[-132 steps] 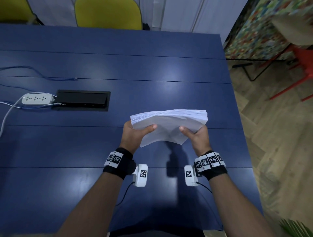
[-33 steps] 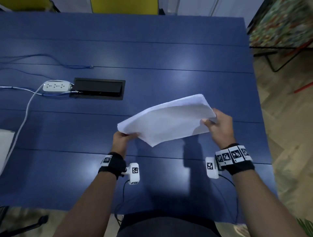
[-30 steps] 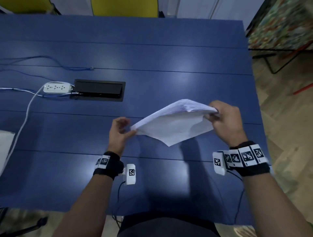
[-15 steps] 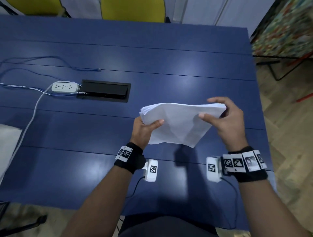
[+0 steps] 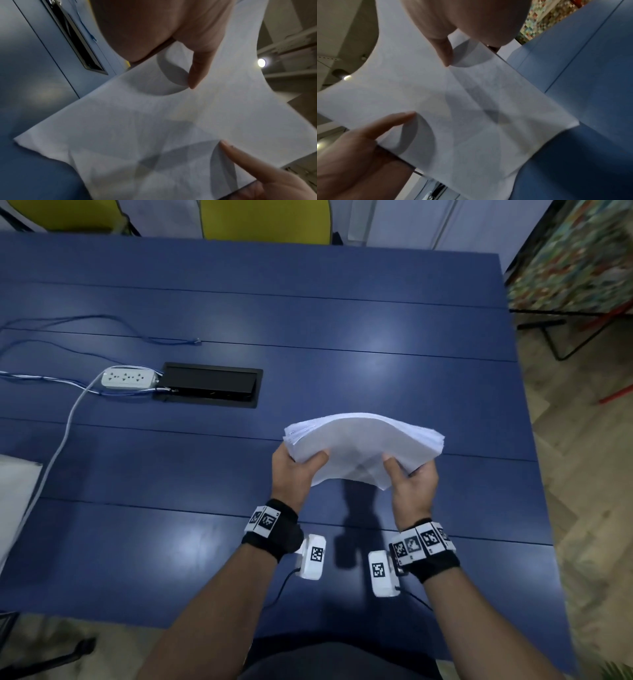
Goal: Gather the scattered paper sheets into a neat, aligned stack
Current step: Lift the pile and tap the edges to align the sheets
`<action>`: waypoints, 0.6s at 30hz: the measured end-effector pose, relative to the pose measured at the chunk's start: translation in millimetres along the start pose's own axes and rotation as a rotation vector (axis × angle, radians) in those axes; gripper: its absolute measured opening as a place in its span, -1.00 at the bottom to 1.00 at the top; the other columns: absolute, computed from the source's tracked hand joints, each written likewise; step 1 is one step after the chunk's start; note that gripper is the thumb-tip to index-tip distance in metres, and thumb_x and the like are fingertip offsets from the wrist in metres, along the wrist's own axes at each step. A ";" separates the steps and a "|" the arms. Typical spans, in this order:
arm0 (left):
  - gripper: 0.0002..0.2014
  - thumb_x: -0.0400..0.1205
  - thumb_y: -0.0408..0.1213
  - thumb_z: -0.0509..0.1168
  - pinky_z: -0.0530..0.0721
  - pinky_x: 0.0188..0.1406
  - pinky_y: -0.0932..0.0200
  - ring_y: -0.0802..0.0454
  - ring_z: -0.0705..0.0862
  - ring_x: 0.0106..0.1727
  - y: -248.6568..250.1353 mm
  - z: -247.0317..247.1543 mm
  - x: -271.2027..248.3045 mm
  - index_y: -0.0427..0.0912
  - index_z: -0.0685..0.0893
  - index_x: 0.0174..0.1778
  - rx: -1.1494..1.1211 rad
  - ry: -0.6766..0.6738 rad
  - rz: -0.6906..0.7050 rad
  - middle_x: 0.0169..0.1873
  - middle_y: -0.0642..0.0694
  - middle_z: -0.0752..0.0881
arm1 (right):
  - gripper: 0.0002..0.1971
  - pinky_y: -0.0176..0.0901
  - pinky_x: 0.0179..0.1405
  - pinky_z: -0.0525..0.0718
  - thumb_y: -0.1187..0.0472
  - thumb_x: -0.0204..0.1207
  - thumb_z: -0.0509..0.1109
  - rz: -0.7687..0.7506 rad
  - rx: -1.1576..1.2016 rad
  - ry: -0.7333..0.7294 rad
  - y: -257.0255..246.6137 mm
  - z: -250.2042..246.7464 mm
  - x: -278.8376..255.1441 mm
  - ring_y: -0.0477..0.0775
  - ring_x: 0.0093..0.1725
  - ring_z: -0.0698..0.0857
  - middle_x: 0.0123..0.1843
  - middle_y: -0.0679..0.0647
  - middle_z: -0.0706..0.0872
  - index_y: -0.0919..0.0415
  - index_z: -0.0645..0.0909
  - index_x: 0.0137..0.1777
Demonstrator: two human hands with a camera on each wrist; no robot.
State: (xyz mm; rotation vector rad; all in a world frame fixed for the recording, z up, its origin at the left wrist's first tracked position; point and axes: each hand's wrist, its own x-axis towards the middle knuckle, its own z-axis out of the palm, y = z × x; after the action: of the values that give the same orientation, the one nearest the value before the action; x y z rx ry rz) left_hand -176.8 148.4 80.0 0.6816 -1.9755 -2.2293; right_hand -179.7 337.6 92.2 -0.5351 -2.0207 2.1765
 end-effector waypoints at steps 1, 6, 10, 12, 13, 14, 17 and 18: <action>-0.66 0.46 -0.46 0.59 0.83 0.12 -0.04 0.00 0.85 0.00 2.6 -2.8 1.0 -0.20 0.82 0.15 -0.014 -0.001 0.021 -0.03 -0.02 0.91 | -0.65 -0.16 0.18 0.73 0.53 0.54 0.50 0.000 -0.006 -0.029 -0.9 -4.1 3.8 -0.09 0.07 0.80 0.12 0.13 0.80 0.38 0.59 0.30; -0.53 0.41 -0.44 0.54 0.74 0.20 -0.05 -0.08 0.74 0.11 15.1 -12.9 9.2 -0.18 0.64 0.24 -0.027 -0.152 0.082 0.09 -0.18 0.76 | -0.53 -0.15 0.17 0.71 0.58 0.43 0.55 -0.020 -0.007 -0.227 -13.4 -24.5 25.2 0.05 0.10 0.74 0.14 0.16 0.75 0.38 0.58 0.32; -0.45 0.37 -0.41 0.52 0.74 0.22 -0.13 -0.10 0.73 0.17 21.9 -7.8 10.4 -0.21 0.62 0.31 0.030 -0.210 0.087 0.18 -0.20 0.75 | -0.51 -0.14 0.15 0.72 0.58 0.40 0.56 -0.018 0.016 -0.266 -20.1 -25.1 31.2 0.03 0.07 0.78 0.09 0.09 0.81 0.41 0.60 0.33; -0.50 0.35 -0.34 0.50 0.68 0.17 -0.06 -0.07 0.69 0.14 25.8 -9.0 10.7 -0.10 0.61 0.23 0.033 -0.200 0.122 0.15 -0.11 0.70 | -0.49 -0.18 0.14 0.70 0.56 0.39 0.59 -0.040 0.012 -0.266 -21.9 -27.4 35.1 0.02 0.08 0.75 0.12 0.11 0.76 0.35 0.59 0.33; -0.52 0.35 -0.31 0.49 0.66 0.17 -0.06 -0.07 0.68 0.14 27.8 -9.4 10.3 -0.06 0.61 0.21 0.038 -0.209 0.138 0.15 -0.09 0.68 | -0.48 -0.18 0.15 0.70 0.53 0.38 0.61 -0.041 0.013 -0.272 -22.1 -28.3 36.4 0.04 0.10 0.73 0.14 0.15 0.74 0.38 0.58 0.33; -0.52 0.36 -0.30 0.48 0.66 0.19 -0.09 -0.08 0.67 0.15 29.0 -8.8 9.7 -0.03 0.61 0.22 0.045 -0.224 0.151 0.17 -0.11 0.68 | -0.47 -0.14 0.17 0.70 0.49 0.38 0.61 -0.036 0.025 -0.277 -22.2 -28.4 36.9 0.08 0.11 0.74 0.15 0.23 0.74 0.46 0.57 0.34; -0.48 0.37 -0.29 0.47 0.67 0.25 -0.12 -0.07 0.69 0.20 32.5 -4.0 5.9 -0.01 0.61 0.27 0.044 -0.233 0.176 0.21 -0.21 0.69 | -0.39 -0.03 0.24 0.71 0.39 0.35 0.61 -0.026 0.047 -0.275 -21.4 -28.4 37.4 0.16 0.15 0.75 0.23 0.41 0.74 0.60 0.52 0.38; -0.47 0.37 -0.30 0.47 0.67 0.27 -0.14 -0.07 0.69 0.22 32.9 -3.1 5.3 -0.02 0.61 0.29 0.049 -0.236 0.190 0.23 -0.26 0.68 | -0.38 -0.02 0.26 0.71 0.38 0.35 0.60 -0.028 0.054 -0.275 -21.9 -29.0 37.6 0.16 0.16 0.74 0.24 0.41 0.74 0.60 0.52 0.38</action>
State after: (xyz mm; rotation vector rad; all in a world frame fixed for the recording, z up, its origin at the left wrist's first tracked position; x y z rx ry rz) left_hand -187.8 138.3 110.0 0.2292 -2.1029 -2.2409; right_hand -208.1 379.3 105.9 -0.2077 -2.0731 2.3931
